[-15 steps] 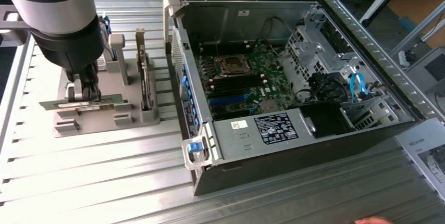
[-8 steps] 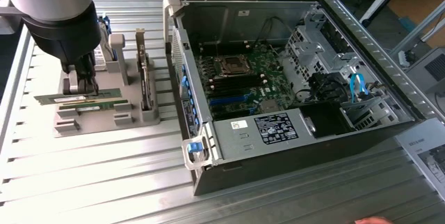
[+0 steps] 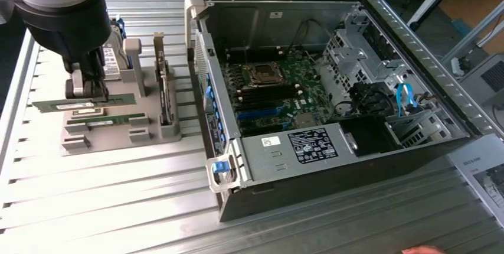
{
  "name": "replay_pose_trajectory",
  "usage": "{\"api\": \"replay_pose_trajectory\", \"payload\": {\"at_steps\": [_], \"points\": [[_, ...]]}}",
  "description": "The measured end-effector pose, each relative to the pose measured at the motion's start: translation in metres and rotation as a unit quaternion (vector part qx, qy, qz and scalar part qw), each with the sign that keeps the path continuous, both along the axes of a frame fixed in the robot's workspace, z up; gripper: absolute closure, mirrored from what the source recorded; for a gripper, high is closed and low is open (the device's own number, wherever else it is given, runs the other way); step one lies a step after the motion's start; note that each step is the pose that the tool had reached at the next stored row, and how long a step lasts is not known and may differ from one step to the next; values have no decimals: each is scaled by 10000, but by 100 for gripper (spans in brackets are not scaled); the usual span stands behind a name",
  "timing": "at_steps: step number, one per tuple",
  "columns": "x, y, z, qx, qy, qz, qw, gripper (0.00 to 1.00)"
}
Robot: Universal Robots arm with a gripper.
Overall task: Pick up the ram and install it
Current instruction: 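Pick up the ram and move it above insertion slot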
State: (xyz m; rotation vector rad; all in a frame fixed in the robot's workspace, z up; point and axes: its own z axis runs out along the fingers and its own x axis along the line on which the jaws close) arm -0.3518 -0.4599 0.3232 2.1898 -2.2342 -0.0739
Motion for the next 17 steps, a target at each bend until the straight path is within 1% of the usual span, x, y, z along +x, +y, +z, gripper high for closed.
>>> {"api": "replay_pose_trajectory", "payload": {"at_steps": [17], "points": [[0, 0, 394, 0, 0, 0, 10000, 88]]}}
